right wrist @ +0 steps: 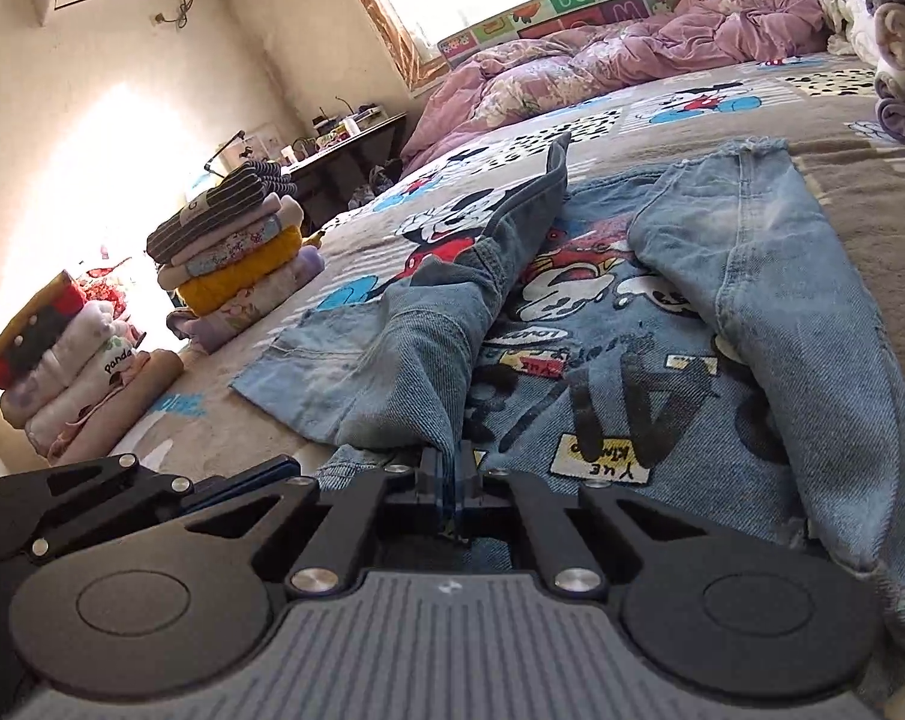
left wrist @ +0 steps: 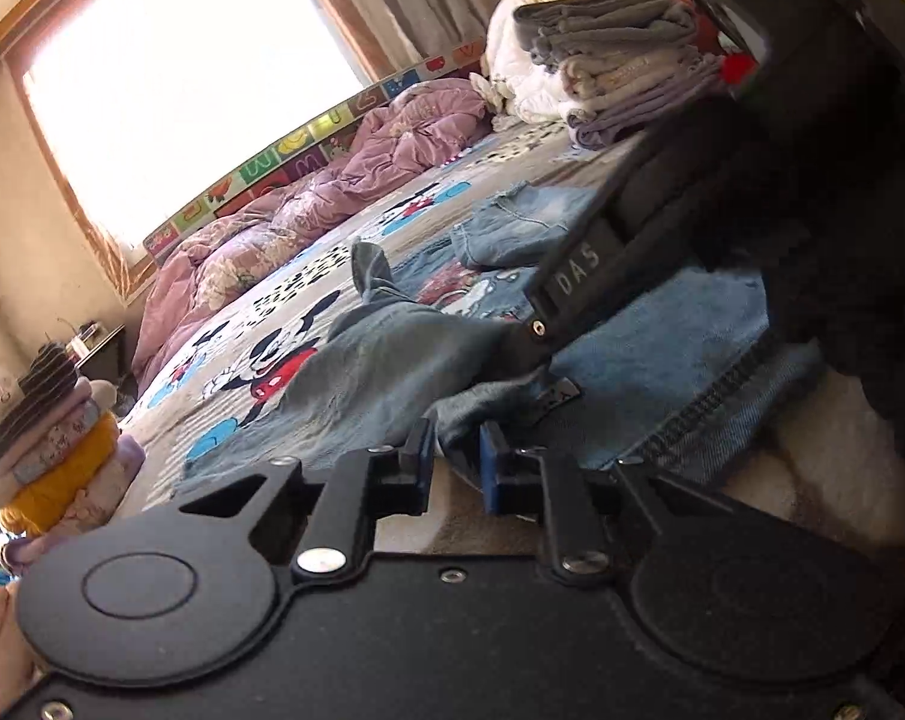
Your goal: Fold clothes
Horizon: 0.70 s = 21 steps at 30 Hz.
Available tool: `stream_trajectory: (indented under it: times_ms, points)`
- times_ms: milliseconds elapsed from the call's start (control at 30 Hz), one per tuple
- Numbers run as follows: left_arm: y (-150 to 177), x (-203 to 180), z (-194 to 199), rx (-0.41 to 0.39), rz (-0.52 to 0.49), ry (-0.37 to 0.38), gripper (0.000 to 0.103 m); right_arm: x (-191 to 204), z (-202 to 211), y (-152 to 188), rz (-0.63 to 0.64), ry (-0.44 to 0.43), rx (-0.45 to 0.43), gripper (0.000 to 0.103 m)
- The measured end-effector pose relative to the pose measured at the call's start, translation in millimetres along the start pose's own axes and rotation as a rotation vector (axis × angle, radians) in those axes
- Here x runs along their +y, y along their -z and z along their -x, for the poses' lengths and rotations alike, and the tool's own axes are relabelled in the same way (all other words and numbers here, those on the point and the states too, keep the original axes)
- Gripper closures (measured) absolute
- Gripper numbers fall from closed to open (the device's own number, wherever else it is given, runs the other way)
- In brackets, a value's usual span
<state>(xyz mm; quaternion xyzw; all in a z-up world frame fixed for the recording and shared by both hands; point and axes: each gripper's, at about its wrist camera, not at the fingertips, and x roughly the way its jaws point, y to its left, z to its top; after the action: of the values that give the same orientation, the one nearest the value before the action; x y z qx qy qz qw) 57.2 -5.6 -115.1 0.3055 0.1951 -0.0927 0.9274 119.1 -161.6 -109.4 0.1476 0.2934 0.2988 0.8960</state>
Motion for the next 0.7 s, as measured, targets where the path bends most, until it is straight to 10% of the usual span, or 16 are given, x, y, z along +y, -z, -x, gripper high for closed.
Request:
stream_trajectory:
  times_ms: [467,700]
  points:
    - [-21,21,10,-0.004,0.008,0.044,0.096,3,-6,13,0.041,-0.021,0.054,0.097]
    - [-9,22,-11,0.131,0.116,0.146,0.099,-3,-5,16,0.013,-0.046,0.045,0.098]
